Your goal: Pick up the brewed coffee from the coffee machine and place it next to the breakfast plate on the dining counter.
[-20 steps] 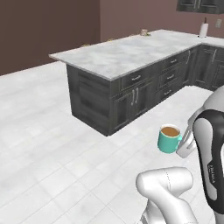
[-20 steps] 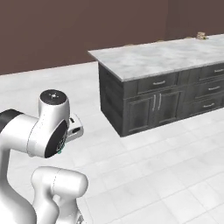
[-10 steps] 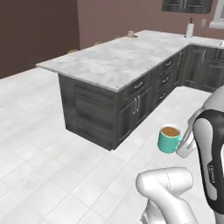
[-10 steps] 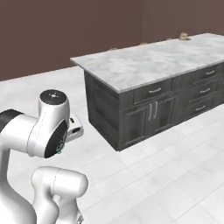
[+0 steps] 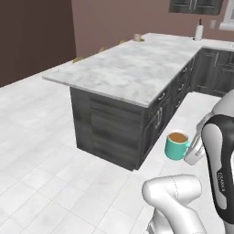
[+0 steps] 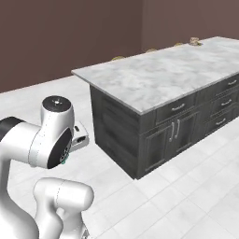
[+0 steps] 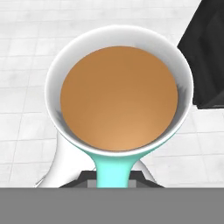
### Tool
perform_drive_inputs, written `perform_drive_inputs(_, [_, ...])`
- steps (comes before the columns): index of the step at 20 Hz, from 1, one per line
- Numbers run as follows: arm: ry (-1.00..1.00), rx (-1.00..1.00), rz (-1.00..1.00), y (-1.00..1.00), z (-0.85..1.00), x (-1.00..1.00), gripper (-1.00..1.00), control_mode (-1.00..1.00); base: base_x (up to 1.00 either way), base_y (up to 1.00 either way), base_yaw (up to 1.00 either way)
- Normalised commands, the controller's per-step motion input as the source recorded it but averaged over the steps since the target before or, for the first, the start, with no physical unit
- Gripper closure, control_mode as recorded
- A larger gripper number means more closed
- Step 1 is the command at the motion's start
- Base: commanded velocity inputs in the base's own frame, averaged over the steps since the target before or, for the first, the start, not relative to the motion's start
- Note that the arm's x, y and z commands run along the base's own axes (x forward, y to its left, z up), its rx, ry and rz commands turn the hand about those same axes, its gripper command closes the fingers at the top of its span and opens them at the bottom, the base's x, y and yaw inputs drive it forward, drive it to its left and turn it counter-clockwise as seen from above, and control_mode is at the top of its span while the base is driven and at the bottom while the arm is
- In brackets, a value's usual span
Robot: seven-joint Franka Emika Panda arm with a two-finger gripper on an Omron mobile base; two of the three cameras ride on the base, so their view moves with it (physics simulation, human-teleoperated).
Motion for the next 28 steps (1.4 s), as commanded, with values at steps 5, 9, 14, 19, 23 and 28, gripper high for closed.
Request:
perform_drive_inputs(5, [0.0, 0.0, 0.0, 0.0, 0.0, 0.0, 1.0, 1.0, 0.78, 1.0, -0.15])
perform_drive_inputs(9, [0.0, 0.0, 0.0, 0.0, 0.0, 0.0, 1.0, 1.0, 0.84, 1.0, -0.11])
perform_drive_inputs(14, [0.0, 0.0, 0.0, 0.0, 0.0, 0.0, 1.0, 1.0, 0.94, 1.0, -0.09])
perform_drive_inputs(19, [0.0, 0.0, 0.0, 0.0, 0.0, 0.0, 1.0, 1.0, 1.0, 1.0, -0.06])
perform_drive_inputs(23, [0.0, 0.0, 0.0, 0.0, 0.0, 0.0, 1.0, 1.0, 1.0, 1.0, -0.07])
perform_drive_inputs(28, [0.0, 0.0, 0.0, 0.0, 0.0, 0.0, 1.0, 1.0, 1.0, 1.0, -0.1])
